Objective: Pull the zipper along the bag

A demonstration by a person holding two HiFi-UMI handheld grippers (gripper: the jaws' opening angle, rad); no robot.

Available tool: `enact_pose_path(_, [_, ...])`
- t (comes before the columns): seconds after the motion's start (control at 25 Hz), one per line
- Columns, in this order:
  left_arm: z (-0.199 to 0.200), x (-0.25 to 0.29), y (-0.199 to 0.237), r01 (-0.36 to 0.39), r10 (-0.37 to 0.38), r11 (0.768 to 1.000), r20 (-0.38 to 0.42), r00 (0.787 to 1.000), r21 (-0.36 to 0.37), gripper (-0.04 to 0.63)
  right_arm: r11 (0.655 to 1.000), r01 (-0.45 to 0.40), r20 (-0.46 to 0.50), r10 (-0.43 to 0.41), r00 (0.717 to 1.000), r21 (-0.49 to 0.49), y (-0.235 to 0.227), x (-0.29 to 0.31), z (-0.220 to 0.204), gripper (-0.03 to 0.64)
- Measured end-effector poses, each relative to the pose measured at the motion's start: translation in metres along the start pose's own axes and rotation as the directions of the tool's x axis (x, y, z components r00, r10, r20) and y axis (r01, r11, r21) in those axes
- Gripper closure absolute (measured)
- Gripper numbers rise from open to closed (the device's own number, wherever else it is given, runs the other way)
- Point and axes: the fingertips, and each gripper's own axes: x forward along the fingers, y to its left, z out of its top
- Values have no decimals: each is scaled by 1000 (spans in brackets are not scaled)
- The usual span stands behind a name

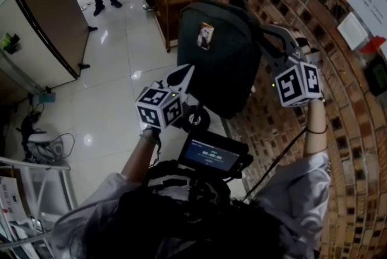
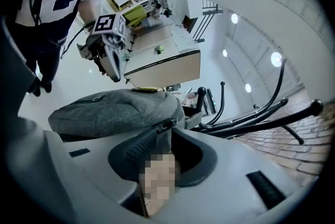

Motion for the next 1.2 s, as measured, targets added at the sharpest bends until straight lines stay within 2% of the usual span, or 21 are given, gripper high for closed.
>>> enact_pose_path(0.16, [1,1,-1,-1,1,1000,3,1000,6,588,1000,-10,28,10,1000,24,-3,-1,3,518])
enact_pose_path(0.36, [0,1,0,2,-2,1000,1,1000,2,589,996,9,85,-17,996,89,-8,-8,9,518])
enact_pose_path(0.52, [-1,3,0,8,-8,1000,3,1000,-6,589,997,27,101,-35,994,78,-13,-7,18,518])
enact_pose_path(0.64, [-1,4,-1,14,-14,1000,5,1000,-11,589,996,88,68,-90,994,34,-24,1,20,586])
enact_pose_path(0.68, [0,3,-1,16,-16,1000,5,1000,-10,589,995,93,62,-94,994,24,-25,4,20,586])
enact_pose_path(0.96, [4,-2,9,5,-5,1000,12,1000,-8,589,999,33,55,-33,998,0,-20,8,23,586])
enact_pose_path(1.12, [4,-4,16,-6,7,1000,16,1000,-22,589,992,-72,67,66,996,103,-16,3,28,577])
enact_pose_path(1.2, [4,-3,18,-5,5,1000,18,1000,-31,589,986,-96,56,89,994,135,-16,0,31,543])
